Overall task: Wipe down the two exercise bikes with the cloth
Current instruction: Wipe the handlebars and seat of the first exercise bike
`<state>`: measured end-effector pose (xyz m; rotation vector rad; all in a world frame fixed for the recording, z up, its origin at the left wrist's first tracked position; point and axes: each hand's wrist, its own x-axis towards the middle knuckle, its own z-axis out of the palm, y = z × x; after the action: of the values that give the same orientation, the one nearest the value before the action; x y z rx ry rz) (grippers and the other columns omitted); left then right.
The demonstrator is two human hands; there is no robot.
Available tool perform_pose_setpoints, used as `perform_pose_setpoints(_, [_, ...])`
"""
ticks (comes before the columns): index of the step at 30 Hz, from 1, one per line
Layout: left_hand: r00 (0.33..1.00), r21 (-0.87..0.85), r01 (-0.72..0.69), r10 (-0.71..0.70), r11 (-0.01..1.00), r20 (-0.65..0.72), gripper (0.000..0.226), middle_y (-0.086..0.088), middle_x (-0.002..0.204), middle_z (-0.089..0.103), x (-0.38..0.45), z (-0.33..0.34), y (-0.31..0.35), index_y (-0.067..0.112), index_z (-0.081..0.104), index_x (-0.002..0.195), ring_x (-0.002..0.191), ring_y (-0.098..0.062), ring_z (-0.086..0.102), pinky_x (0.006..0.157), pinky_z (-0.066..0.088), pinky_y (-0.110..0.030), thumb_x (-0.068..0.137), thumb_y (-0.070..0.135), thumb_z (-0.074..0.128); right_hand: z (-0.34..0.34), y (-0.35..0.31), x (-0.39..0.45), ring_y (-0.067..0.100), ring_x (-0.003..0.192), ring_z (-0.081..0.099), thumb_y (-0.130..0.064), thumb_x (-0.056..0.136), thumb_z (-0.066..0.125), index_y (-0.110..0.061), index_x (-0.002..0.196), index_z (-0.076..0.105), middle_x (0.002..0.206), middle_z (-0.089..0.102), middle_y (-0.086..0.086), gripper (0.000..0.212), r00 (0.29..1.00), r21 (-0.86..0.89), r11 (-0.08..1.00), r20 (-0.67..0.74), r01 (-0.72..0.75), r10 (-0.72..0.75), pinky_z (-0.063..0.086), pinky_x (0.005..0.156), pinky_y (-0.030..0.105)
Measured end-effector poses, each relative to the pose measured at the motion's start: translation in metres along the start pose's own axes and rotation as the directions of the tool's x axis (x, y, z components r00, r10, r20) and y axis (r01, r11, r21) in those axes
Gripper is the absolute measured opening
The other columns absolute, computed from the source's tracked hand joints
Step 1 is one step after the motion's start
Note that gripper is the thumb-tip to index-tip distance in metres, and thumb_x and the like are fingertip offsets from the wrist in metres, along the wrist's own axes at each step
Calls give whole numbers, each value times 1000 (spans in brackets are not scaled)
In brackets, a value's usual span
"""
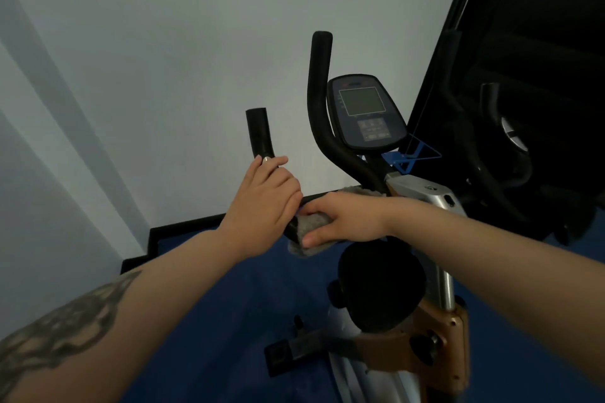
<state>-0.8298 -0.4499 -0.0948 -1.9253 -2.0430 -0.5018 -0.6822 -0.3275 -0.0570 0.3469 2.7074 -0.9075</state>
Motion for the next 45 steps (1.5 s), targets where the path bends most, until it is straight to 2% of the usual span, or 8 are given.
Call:
perform_pose_setpoints(9, [917,163,-360,316,918,245,56,7,93,63,36,-37,-41,20,63,95,99,-19,54,106,29,-30,99,42,12,-10,3,-23,10,82,55,-50,95,51,-24,115,57,92,62,-4,33,996,-388,918,-40,-86,77,39,76,31])
perform_pose_setpoints(15, [950,99,-289,273,952,151,46,4,91,56,36,-21,-47,20,62,91,102,-19,53,119,11,-34,100,32,19,13,-25,13,1,67,44,-43,103,36,-26,76,42,77,48,-10,33,984,-19,997,-160,-78,75,30,61,20])
perform_pose_setpoints(22, [955,94,-285,274,954,111,31,7,81,39,36,-17,-45,20,57,84,90,-21,52,118,21,-42,99,25,31,10,-12,-12,2,71,47,-46,98,47,-23,104,43,89,52,-6,25,996,-281,955,-11,-92,92,31,58,21])
perform_pose_setpoints(29, [959,95,-267,255,959,127,32,3,84,46,35,-18,-44,16,61,88,94,-22,52,119,16,-41,100,23,32,16,-25,14,7,80,52,-59,95,44,-20,107,44,91,53,-9,41,987,-58,988,-85,-140,135,38,65,25])
perform_pose_setpoints(33, [965,107,-248,235,963,120,33,6,85,42,33,-16,-42,17,60,89,98,-21,52,120,14,-39,101,25,31,2,-7,-11,14,96,53,-55,91,54,-32,105,40,91,52,-12,30,989,-208,968,31,-137,146,37,97,33])
perform_pose_setpoints(36, [975,96,-207,197,974,103,37,3,91,51,32,-15,-39,18,60,90,103,-19,51,121,7,-33,101,27,26,2,-15,-3,13,93,55,-52,91,57,-27,112,46,95,55,-10,34,987,3,987,24,-158,158,41,76,25])
perform_pose_setpoints(41, [975,95,-208,199,974,96,53,2,93,54,32,-16,-39,18,61,90,104,-18,51,120,3,-31,97,34,11,20,-24,20,5,82,51,-65,90,47,-22,114,46,96,54,-10,49,974,21,983,-134,-183,184,35,64,22])
perform_pose_setpoints(45, [974,97,-205,194,974,112,52,2,96,54,32,-16,-39,19,61,91,107,-17,50,120,0,-30,98,35,12,3,-11,-12,3,82,50,-51,92,58,-29,110,41,93,52,-11,34,987,-54,986,28,-157,159,37,65,22])
